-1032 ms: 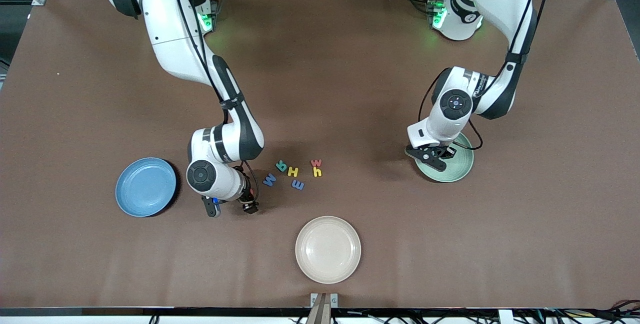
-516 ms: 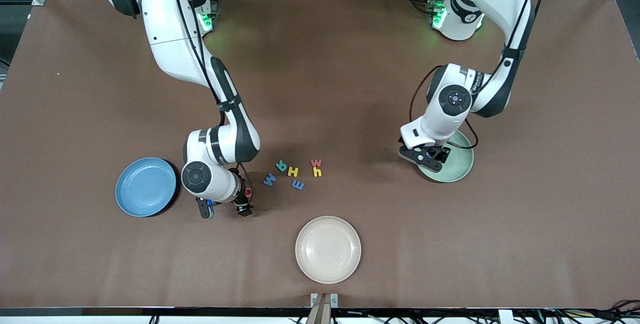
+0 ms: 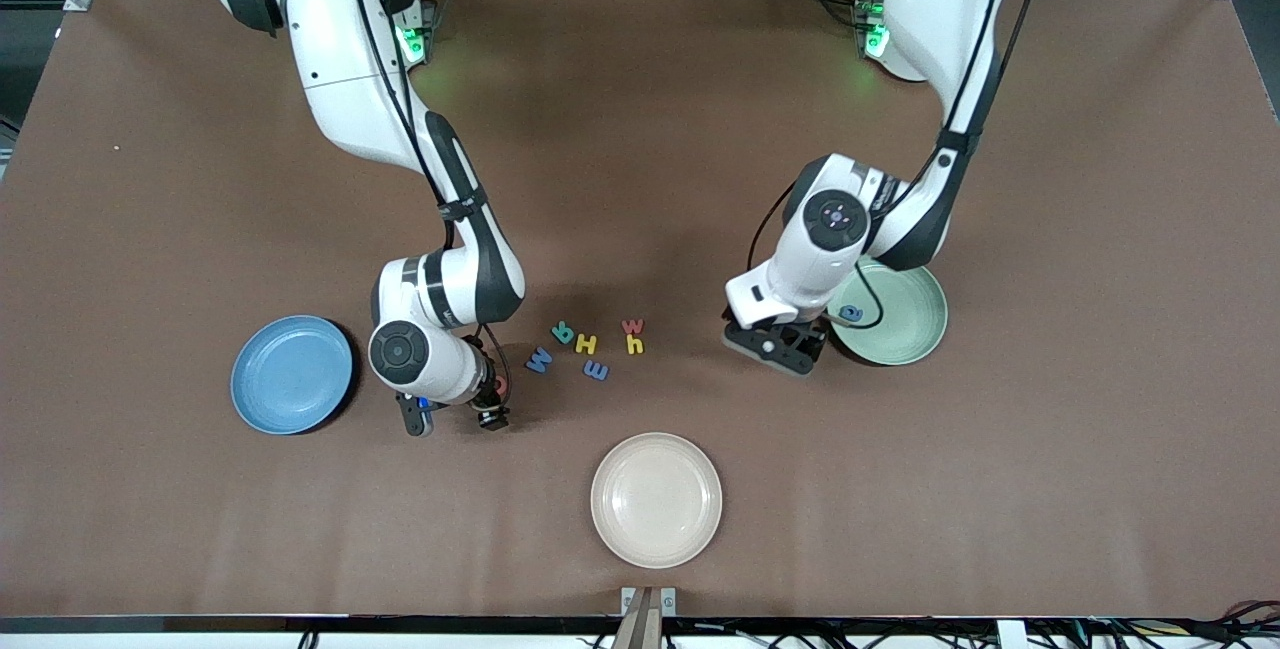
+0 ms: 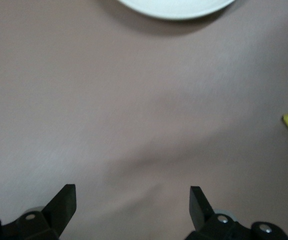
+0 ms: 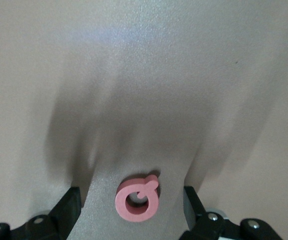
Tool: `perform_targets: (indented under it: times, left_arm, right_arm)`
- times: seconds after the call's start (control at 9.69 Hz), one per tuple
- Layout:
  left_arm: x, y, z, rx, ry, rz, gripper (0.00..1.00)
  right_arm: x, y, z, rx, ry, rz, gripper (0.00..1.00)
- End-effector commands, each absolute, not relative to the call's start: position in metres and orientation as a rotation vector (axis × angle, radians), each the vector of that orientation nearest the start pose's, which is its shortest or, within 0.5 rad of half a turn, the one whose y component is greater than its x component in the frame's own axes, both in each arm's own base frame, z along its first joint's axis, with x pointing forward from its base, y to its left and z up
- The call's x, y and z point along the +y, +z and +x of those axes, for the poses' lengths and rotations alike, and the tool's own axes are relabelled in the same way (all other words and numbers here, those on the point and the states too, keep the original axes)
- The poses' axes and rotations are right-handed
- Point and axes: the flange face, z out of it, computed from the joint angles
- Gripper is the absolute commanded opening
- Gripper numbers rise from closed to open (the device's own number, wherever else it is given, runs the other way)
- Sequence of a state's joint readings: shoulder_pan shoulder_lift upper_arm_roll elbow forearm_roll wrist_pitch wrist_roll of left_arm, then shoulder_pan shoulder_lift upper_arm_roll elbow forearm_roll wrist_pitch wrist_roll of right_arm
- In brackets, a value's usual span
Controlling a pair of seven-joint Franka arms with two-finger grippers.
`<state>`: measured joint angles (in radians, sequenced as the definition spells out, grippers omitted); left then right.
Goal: Sort uppercase to blue plate, lowercase to green plate
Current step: 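Release the blue q on the green plate while the right gripper lifts the Q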
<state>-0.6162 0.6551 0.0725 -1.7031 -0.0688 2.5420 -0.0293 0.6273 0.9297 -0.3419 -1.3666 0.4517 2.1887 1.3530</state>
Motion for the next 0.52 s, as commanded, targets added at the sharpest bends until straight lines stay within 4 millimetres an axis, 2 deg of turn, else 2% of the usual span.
perform_targets:
  times: [0.0, 0.21, 0.41]
  left_arm:
    - [-0.418, 0.222, 0.598, 0.742, -0.344, -3.115, 1.00]
    - [-0.458, 0.227, 0.594, 0.742, -0.412, -3.128, 1.00]
    - [-0.463, 0.226, 0.592, 0.460, -0.403, -3.205, 1.00]
  right_arm:
    - [0.274, 0.171, 0.678, 1.789, 0.115, -2.570, 0.00]
    - [0.275, 0.173, 0.678, 1.780, 0.104, -2.582, 0.00]
    - [0.274, 0.179, 0.680, 1.762, 0.077, -2.603, 0.00]
